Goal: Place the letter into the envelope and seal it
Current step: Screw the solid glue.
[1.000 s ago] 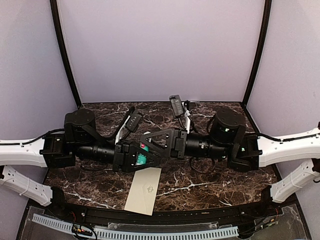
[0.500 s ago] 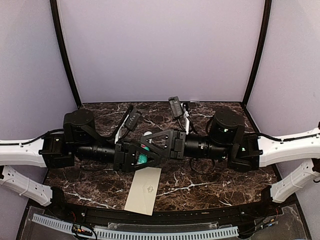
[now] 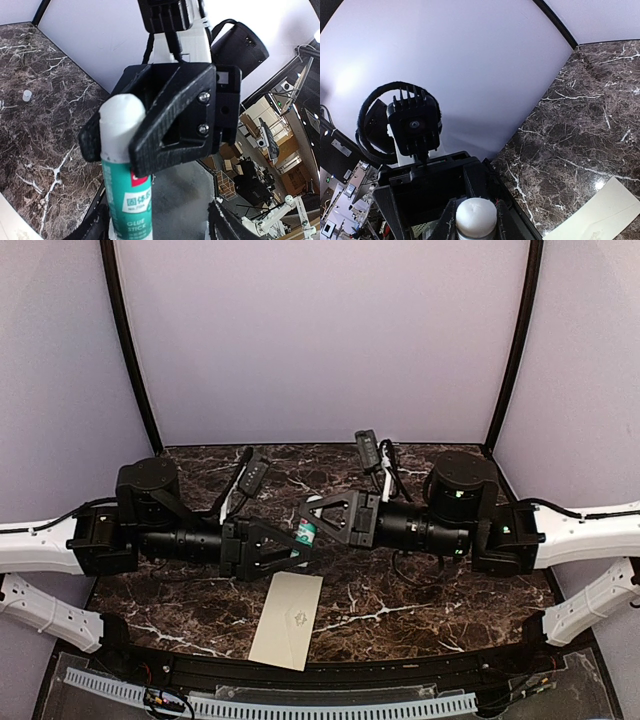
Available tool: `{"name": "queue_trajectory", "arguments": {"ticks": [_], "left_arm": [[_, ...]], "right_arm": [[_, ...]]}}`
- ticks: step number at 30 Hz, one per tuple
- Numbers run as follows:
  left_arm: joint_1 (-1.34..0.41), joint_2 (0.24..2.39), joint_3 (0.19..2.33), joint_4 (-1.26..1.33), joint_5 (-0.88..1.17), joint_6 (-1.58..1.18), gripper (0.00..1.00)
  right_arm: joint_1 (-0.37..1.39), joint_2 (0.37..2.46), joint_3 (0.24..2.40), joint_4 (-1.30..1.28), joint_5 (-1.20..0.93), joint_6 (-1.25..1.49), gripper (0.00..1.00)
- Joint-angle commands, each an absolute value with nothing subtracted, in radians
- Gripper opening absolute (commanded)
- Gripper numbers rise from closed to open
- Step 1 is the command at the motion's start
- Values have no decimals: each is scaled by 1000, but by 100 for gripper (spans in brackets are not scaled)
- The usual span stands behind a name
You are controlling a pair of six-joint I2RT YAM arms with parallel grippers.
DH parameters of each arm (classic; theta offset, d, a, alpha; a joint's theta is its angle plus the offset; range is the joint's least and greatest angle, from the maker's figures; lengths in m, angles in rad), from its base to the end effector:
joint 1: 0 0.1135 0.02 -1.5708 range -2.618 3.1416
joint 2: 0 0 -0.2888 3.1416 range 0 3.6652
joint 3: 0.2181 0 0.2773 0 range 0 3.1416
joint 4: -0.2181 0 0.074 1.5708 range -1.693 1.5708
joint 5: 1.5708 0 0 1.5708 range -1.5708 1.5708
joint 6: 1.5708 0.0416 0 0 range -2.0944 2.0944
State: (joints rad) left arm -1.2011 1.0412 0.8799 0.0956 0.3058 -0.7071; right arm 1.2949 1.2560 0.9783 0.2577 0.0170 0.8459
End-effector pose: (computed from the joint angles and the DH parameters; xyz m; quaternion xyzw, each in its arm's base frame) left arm 0.0838 -0.2510 0.3710 0.2773 0.6741 -0.6154 0.3000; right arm 0.0887 0.3106 0.3693 -0.1532 0.6975 0.6112 0.3412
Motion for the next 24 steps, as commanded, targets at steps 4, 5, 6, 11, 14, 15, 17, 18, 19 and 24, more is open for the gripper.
{"name": "queue_trajectory", "arguments": {"ticks": [4, 5, 6, 11, 14, 15, 17, 18, 19, 24], "left_arm": [[-1206, 1075, 886, 34, 281, -713, 59], [-1206, 1078, 889, 34, 281, -714, 56], [-1206, 1084, 890, 35, 282, -714, 53], [-1206, 1091, 890, 47, 283, -717, 33], [-1206, 1086, 885, 49, 273, -718, 23], [-1206, 1085, 884, 50, 271, -719, 21], [-1206, 1082, 880, 52, 271, -721, 14], [-1206, 1081, 876, 54, 276, -721, 9], [-1206, 1080, 874, 58, 280, -722, 6], [-1206, 1075, 856, 107, 336, -726, 0]], "right_arm": [[1289, 1231, 1002, 269, 34, 860, 9], [1287, 1231, 1002, 270, 31, 860, 9], [1286, 1232, 1001, 271, 29, 861, 9], [1287, 1233, 1002, 272, 25, 859, 9], [1285, 1234, 1002, 271, 19, 859, 9], [1283, 1234, 1000, 271, 16, 860, 9], [1280, 1234, 995, 277, 7, 862, 8], [1275, 1234, 991, 283, 5, 864, 8], [1269, 1232, 985, 295, -17, 866, 8], [1237, 1221, 946, 417, -175, 858, 5]]}}
